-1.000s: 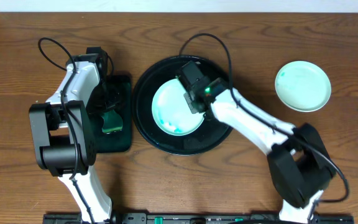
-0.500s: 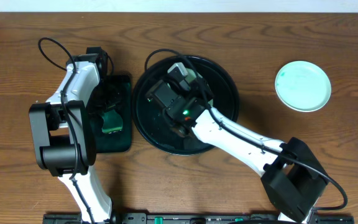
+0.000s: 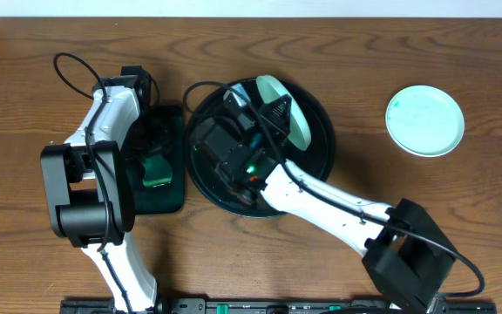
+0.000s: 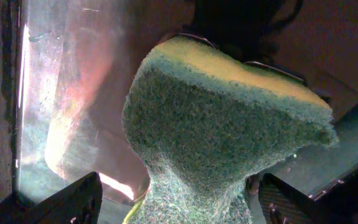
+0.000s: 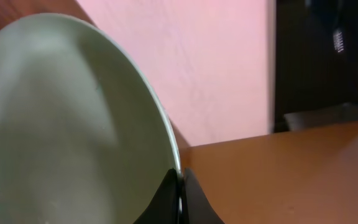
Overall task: Clean dirty plates on tray and stack at the side
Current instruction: 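Lift the green plate upright off the round tray with the right gripper, then carry the green plate right and set it on the plate stack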
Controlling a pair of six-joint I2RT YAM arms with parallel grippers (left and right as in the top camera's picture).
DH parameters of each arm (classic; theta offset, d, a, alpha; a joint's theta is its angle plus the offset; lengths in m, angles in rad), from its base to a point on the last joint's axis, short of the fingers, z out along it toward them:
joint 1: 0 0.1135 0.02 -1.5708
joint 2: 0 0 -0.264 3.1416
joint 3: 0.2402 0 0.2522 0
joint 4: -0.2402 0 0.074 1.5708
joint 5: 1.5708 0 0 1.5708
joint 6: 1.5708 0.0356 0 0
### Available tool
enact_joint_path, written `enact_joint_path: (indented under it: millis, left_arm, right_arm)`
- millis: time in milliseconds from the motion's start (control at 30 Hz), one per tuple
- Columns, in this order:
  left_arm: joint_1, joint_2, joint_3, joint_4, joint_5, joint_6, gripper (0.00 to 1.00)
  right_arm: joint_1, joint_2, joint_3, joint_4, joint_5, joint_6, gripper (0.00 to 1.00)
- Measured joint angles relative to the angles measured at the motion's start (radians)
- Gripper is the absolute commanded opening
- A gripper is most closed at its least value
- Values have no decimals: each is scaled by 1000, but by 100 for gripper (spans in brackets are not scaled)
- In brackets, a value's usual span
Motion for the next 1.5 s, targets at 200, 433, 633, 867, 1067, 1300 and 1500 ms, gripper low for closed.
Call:
enact_joint_path:
  millis: [200,433,633,867,1067,1300,1500]
  left_arm:
    - [0,0,0,0,0,0,80]
    - [0,0,0,0,0,0,80]
    - [0,0,0,0,0,0,81]
    - [0,0,0,0,0,0,81]
    - [0,0,0,0,0,0,81]
    - [0,0,0,0,0,0,81]
    - [0,0,0,0,-1,0,81]
  right_arm:
    - [34,0,0,79,69,-131,1]
    - [51,0,0,180,100,-267,1]
    - [43,0,0,268,97,-363,1]
    - [45,-1,0,351,77,-440,1]
    - [45,-2,0,417,70,-481,1]
    - [47,-8,0,412,68,-492,1]
    - [17,-16,1,230,32,-329,1]
